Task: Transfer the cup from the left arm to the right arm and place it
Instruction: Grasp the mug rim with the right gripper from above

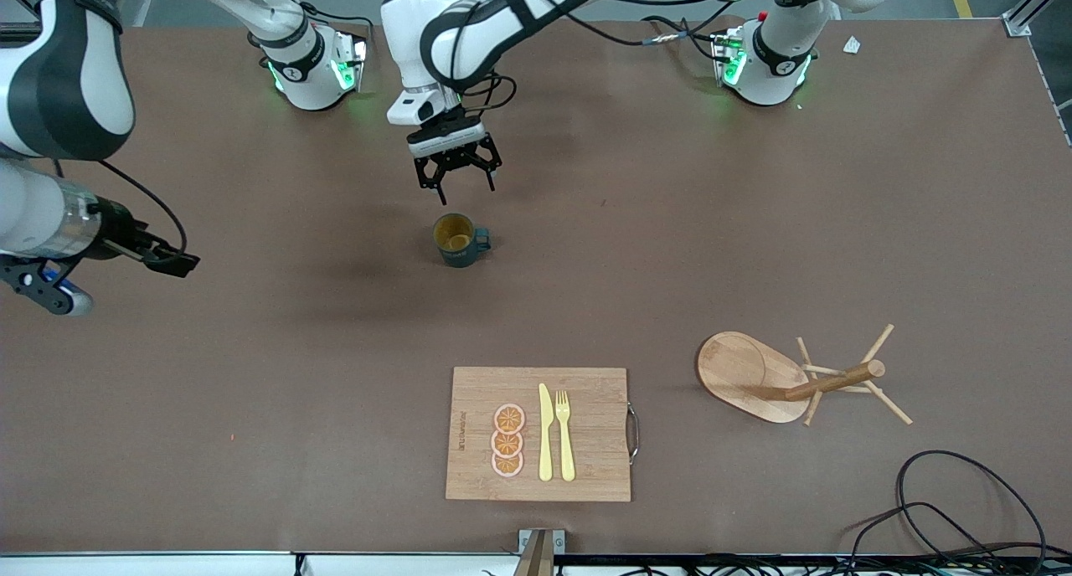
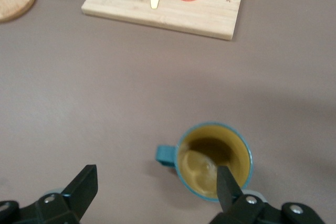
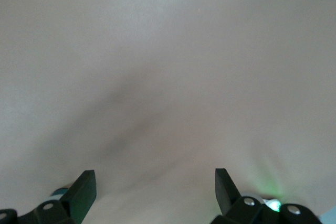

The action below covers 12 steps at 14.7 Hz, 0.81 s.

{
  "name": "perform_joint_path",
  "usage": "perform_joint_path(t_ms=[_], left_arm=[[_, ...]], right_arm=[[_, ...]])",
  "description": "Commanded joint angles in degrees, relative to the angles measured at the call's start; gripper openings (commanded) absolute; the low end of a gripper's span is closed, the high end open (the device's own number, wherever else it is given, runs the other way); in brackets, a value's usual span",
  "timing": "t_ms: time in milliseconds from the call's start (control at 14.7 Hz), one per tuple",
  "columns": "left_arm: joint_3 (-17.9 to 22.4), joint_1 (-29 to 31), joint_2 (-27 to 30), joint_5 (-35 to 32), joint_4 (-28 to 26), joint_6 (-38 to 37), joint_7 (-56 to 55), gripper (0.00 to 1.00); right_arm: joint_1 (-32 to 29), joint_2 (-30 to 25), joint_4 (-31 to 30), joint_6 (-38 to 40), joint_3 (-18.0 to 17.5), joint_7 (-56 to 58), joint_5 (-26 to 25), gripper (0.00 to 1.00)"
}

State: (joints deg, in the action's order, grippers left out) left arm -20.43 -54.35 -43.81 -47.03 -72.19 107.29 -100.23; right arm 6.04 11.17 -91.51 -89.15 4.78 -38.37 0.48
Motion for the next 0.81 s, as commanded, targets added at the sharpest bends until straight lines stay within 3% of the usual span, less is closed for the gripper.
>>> perform_joint_path(t_ms=[0,407,746], left_arm=[[-0.67,6.60,6.09,8.42,-3.13,0.91,13.95,1.00],[-0.58,24.78,14.44,21.89,-2.96,-2.77,47.89,1.00],[-0.67,37.18,19.99,27.51,-2.69,-6.29,60.14,1.00]], right_arm=[[2.74,-1.15,-4.37,-2.25,0.14,-9.40,1.45,1.00],[13.88,-1.51,-9.39,-4.80,0.05,-39.08,1.54,1.00],[23.47,-1.94,-14.48,-11.03,0.05,-60.03,3.12,1.00]])
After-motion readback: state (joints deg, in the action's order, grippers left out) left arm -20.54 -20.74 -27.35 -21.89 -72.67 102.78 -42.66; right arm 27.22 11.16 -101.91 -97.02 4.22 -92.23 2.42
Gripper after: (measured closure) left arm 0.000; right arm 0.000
